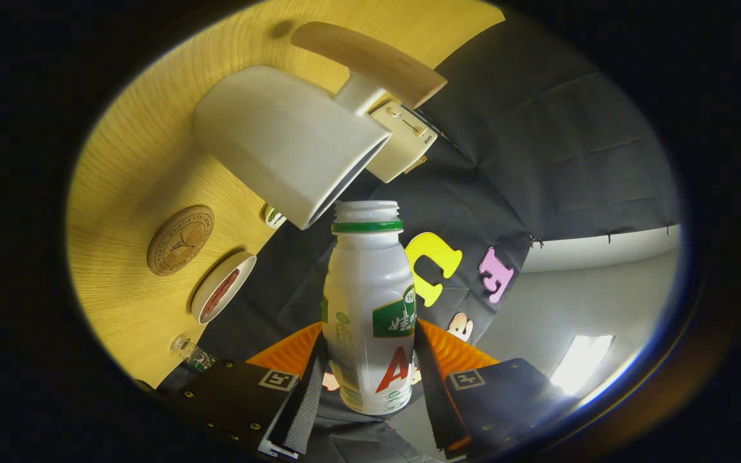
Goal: Take the bottle from table, then pour the juice into the cup, finally place the bottle on the coaster
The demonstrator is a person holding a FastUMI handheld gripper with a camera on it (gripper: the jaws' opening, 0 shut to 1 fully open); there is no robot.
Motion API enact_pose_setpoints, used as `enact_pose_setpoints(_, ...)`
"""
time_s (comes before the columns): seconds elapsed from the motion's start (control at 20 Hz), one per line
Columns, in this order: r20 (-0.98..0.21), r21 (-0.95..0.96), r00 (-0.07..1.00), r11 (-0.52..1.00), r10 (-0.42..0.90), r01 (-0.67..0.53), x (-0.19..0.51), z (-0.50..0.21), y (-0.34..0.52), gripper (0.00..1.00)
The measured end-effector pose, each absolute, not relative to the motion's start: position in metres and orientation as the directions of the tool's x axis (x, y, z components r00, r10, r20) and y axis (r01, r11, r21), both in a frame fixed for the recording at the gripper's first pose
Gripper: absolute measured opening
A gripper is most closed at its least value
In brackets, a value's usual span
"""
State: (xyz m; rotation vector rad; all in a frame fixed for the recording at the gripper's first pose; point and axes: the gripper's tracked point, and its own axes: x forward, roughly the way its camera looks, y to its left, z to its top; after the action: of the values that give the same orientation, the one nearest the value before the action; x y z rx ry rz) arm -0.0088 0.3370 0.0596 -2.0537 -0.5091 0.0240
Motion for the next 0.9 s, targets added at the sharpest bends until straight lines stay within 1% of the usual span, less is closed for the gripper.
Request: enact_pose_setpoints(0.9, 0.185, -0.815, 0.906, -0.456, 0.38, 0.358, -0.0127, 0.0584, 0.3354, 0.7)
